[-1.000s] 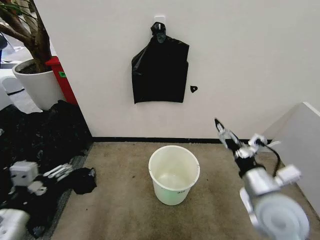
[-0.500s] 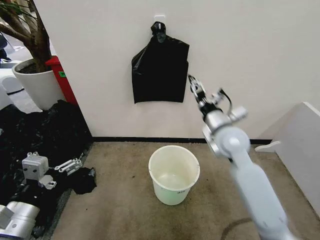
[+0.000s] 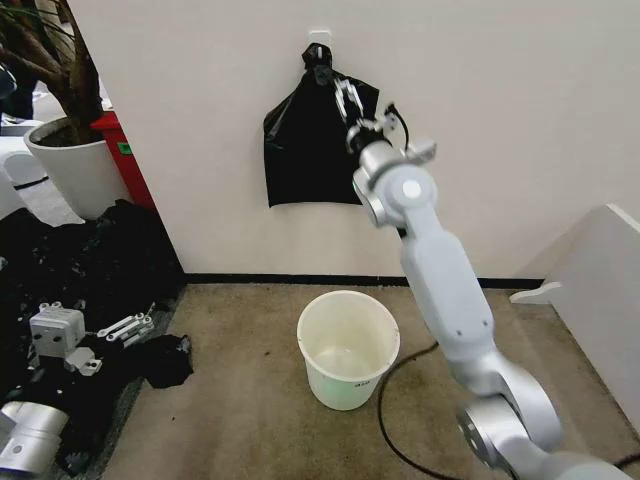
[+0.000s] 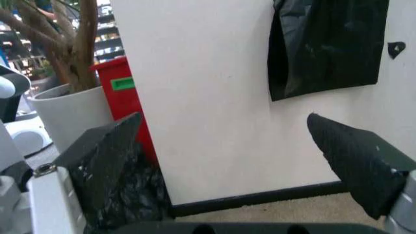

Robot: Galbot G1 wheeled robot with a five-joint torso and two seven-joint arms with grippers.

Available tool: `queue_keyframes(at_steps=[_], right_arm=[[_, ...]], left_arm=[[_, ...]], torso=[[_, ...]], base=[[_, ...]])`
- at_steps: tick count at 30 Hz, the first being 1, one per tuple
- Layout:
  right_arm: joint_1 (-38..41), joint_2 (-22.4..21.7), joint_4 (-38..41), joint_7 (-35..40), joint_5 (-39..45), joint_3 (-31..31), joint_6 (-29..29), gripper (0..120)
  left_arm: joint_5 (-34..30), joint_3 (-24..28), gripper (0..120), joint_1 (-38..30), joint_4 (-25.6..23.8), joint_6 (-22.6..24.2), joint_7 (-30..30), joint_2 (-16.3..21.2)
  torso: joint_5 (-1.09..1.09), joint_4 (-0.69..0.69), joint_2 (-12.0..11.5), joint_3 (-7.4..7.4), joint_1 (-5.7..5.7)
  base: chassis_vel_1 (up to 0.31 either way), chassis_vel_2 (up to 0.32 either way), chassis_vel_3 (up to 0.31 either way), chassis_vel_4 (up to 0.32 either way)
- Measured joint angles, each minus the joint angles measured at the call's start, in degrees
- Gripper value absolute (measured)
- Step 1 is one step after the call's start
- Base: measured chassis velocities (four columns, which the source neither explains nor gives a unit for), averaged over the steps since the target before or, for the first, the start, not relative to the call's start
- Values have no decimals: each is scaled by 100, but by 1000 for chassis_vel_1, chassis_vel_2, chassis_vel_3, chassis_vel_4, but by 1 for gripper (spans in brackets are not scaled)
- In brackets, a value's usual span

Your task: Place the garbage bag over the trash bin.

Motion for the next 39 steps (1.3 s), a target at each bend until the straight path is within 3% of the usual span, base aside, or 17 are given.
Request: queue_keyframes(at_steps=[10,17,21,28,30,34,36,39], right_arm=[[671,355,-1120,-289,-155,13,-127,100],[734,351,-1266,-307,-214,110,-125,99],[742,346,-1284,-307,-225,94,-107,93],[808,340,-1379,-357,-316,28,-26,69],[834,338,-1396,-368,-324,17,-17,58],[846,336,-1424,-398,-323,17,-4,48],[847,335,-1444,-513,-317,9,29,35],[842,334,-1467,-619,-317,-22,42,32]], left_arm=[[-1,-64,100,21,0,-10,5,-34],[-4,-109,100,58,0,-21,36,-95],[-4,-117,100,66,0,-23,36,-101],[-2,-150,100,127,0,-40,63,-161],[-1,-154,100,131,0,-42,66,-170],[-1,-158,100,132,0,-44,66,-178],[-1,-162,100,133,0,-47,66,-184],[-1,-164,100,134,0,-50,66,-191]], torso=[[0,1,0,1,0],[2,-1,0,0,0],[2,0,0,0,0],[2,1,0,0,0],[2,0,0,0,0],[2,0,0,0,0],[2,0,0,0,0],[2,0,0,0,0]], base=[[0,0,0,0],[0,0,0,0],[0,0,0,0],[0,0,0,0],[0,0,0,0],[0,0,0,0],[0,0,0,0],[0,0,0,0]])
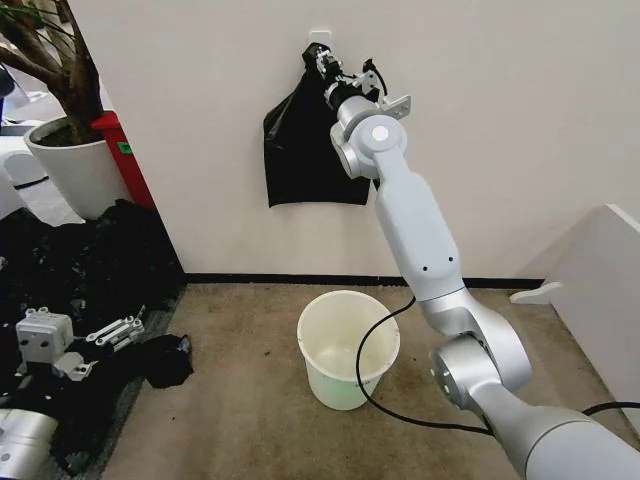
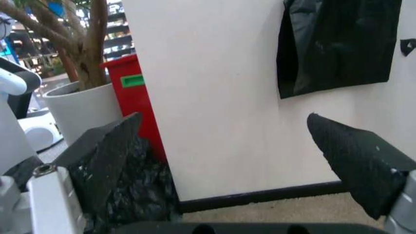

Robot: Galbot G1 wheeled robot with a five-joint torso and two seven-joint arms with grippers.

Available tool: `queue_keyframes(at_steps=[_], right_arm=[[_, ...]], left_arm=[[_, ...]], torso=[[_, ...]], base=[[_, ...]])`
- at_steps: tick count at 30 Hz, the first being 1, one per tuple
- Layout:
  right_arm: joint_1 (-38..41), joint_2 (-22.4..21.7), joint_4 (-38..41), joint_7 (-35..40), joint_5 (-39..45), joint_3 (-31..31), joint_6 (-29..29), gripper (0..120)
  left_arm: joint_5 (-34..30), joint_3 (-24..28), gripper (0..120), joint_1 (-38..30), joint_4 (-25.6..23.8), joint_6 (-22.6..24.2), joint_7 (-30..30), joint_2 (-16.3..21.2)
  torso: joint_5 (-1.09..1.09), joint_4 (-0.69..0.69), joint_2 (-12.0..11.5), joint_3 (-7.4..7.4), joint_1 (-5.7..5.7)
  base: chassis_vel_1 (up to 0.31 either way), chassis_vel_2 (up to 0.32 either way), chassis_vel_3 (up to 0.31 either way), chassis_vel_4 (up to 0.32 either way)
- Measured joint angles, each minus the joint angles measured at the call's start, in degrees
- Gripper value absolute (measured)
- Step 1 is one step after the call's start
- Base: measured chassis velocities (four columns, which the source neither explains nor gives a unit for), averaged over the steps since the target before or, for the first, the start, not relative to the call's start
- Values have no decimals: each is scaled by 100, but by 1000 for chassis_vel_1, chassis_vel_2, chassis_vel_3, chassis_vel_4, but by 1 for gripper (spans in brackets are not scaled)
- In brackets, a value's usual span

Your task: Place the garbage bag over the trash bin.

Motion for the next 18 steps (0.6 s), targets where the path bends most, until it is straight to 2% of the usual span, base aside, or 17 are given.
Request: queue_keyframes(at_steps=[16,18], right_arm=[[-41,-15,-99,-161,47,21,69,30],[-36,-12,-130,-170,53,27,79,23]], left_arm=[[1,-14,100,11,0,-40,0,-47],[25,-43,100,31,0,-98,2,-90]], torso=[[0,-1,0,0,0],[0,0,0,0,0]], base=[[0,0,0,0],[0,0,0,0]])
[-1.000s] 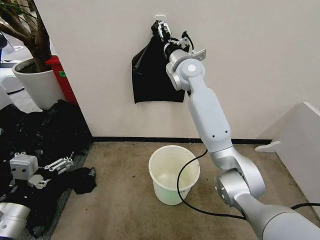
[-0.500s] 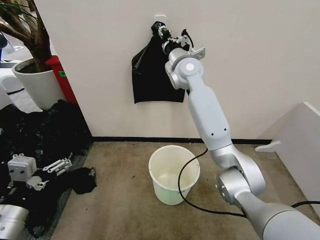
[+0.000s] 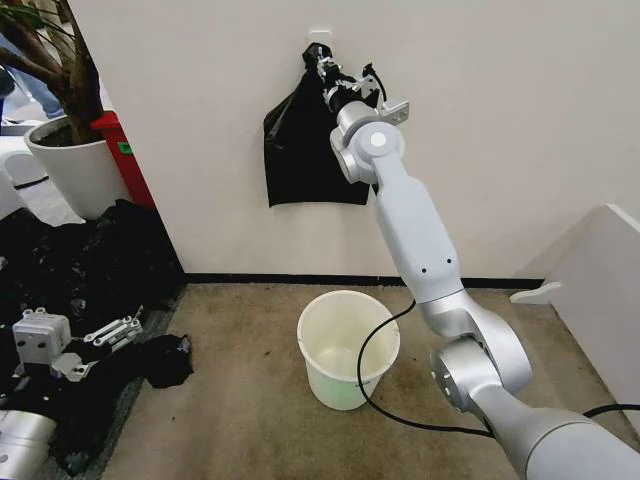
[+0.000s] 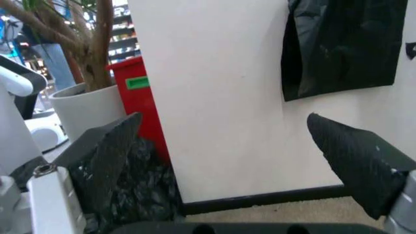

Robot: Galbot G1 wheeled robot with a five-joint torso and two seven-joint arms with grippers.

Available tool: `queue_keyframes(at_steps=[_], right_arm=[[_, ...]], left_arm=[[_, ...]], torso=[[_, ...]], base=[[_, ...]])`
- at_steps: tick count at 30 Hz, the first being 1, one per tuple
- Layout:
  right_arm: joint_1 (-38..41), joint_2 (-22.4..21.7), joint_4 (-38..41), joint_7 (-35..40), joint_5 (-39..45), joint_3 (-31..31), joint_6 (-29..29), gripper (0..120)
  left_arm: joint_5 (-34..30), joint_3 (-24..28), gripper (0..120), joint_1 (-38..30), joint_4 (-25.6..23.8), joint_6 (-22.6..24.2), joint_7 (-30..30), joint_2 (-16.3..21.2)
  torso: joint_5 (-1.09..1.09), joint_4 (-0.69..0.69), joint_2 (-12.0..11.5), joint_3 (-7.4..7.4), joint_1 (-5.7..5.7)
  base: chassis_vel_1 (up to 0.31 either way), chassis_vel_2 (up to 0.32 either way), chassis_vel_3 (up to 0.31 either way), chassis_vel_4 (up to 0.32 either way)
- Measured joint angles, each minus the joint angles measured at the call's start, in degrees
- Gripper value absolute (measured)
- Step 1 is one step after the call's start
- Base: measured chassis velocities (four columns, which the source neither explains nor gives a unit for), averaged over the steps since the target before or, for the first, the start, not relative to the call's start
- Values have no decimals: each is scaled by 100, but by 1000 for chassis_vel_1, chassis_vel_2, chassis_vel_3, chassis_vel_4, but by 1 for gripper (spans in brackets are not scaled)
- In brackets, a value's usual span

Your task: Place the garbage bag over the trash bin.

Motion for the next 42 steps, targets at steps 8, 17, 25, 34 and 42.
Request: queue_keyframes(at_steps=[8,17,25,34,42], right_arm=[[0,-5,-33,-58,13,-11,20,0],[26,-8,-86,-71,184,19,76,0],[-105,-68,191,779,816,4,293,0],[-567,-323,845,1426,1262,-234,495,0],[-1027,-438,1192,1783,1367,-334,555,0]], left_arm=[[8,-12,100,6,0,-19,4,-12],[8,-21,100,8,0,-25,4,-15],[9,-26,100,9,0,-28,7,-20],[9,-28,100,0,0,-33,29,-50],[23,-28,100,-46,0,-50,97,-130]], torso=[[0,0,0,0,0],[0,-1,0,0,0],[0,-1,0,0,0],[0,-1,0,0,0],[0,0,0,0,0]], base=[[0,0,0,0],[0,0,0,0],[0,0,0,0],[0,0,0,0],[0,0,0,0]])
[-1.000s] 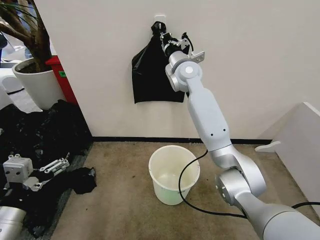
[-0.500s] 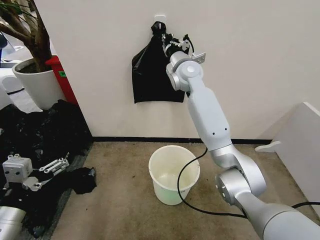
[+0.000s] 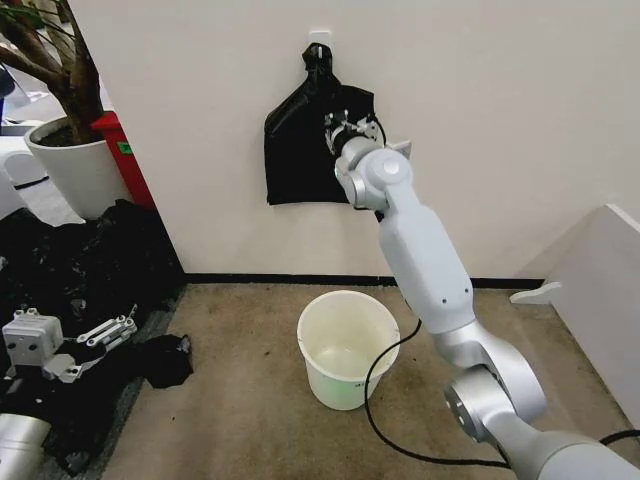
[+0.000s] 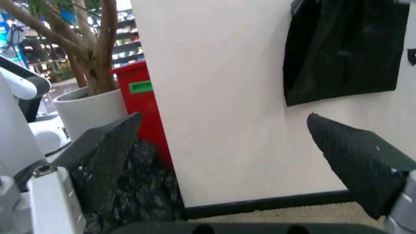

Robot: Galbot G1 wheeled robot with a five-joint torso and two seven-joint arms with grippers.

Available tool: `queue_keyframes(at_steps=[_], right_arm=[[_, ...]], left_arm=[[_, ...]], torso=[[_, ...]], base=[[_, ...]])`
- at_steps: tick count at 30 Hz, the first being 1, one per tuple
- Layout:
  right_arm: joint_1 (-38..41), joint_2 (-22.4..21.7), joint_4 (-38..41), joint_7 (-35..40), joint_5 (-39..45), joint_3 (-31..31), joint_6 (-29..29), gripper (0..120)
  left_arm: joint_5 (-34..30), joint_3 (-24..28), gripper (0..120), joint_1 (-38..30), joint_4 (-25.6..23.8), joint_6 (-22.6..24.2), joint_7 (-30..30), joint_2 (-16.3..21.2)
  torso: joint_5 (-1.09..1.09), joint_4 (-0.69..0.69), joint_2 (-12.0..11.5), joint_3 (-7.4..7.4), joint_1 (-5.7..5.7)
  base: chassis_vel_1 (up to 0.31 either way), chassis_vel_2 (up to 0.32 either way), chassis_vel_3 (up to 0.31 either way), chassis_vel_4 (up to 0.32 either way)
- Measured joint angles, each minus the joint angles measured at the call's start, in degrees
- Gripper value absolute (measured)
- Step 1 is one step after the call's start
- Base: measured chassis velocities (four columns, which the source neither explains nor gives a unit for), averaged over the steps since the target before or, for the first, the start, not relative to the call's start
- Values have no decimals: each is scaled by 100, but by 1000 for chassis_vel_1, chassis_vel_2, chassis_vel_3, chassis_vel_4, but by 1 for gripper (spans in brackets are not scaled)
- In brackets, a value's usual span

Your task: Place the garbage bag over the trash bin.

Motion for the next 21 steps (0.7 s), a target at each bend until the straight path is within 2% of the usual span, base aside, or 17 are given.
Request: queue_keyframes(at_steps=[21], right_arm=[[-1329,-557,1179,590,19,-416,160,0]], left_arm=[[93,78,100,7,0,-55,65,-125]], torso=[[1,-1,0,0,-1]], base=[[0,0,0,0]])
